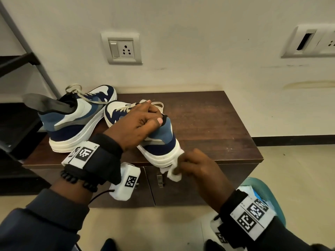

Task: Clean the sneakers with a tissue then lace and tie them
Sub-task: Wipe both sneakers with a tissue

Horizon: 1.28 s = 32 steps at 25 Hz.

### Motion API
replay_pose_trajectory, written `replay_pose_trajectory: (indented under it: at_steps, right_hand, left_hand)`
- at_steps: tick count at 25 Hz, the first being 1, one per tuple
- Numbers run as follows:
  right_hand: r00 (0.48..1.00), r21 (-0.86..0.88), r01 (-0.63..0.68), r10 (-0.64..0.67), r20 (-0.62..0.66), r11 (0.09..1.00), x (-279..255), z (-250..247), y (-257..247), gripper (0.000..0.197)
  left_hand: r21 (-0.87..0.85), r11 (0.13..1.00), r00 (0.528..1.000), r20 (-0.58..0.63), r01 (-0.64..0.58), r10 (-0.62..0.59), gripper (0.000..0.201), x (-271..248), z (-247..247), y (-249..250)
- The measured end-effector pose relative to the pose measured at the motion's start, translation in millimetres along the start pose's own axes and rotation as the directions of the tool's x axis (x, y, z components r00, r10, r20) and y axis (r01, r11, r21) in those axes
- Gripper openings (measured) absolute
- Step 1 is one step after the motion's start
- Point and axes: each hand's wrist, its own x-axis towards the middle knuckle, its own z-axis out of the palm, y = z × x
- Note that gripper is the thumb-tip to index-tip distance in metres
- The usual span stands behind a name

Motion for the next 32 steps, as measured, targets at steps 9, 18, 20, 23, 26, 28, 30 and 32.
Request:
replay_pose_trajectory:
  at_steps: [9, 18, 20, 23, 26, 28, 30, 32]
  right_hand:
    - [0.958, 0.015, 0.059, -0.053, -0.281, 0.998, 40, -2, -44, 0.015]
    - [0.939, 0.086, -0.161, 0.126, 0.321, 0.983, -54, 63, 23, 0.036]
    - [0.887, 0.117, -0.327, 0.261, 0.382, 0.938, -56, 63, 26, 0.03]
    - [0.717, 0.114, -0.576, 0.434, 0.546, 0.809, -62, 56, 30, 0.024]
    - [0.615, 0.052, -0.633, 0.461, 0.639, 0.772, -67, 52, 34, 0.036]
    - [0.63, 0.017, -0.605, 0.465, 0.622, 0.796, -69, 54, 34, 0.027]
    - [0.607, -0.055, -0.589, 0.486, 0.629, 0.806, -73, 54, 40, 0.02]
    - [0.512, -0.185, -0.598, 0.549, 0.661, 0.78, -79, 48, 54, 0.018]
  left_hand:
    - [-0.057, 0.998, 1.0, -0.011, -0.019, 0.018, 0.041, -6, -6, 0]
    - [0.089, 0.993, 0.991, -0.1, -0.076, 0.085, 0.037, -12, -11, 11]
    - [0.152, 0.979, 0.978, -0.141, -0.134, 0.155, 0.041, -16, -14, 14]
    - [0.246, 0.967, 0.987, -0.129, -0.066, 0.101, 0.04, -24, -14, 19]
    - [0.352, 0.936, 1.0, -0.005, 0.006, -0.005, 0.04, -28, -3, 21]
    - [0.287, 0.957, 0.997, 0.05, 0.037, -0.053, 0.035, -28, -4, 22]
    - [0.27, 0.963, 0.998, 0.064, -0.013, -0.004, 0.032, -25, -10, 21]
    - [0.346, 0.929, 0.991, 0.059, -0.13, 0.116, 0.039, -21, -13, 20]
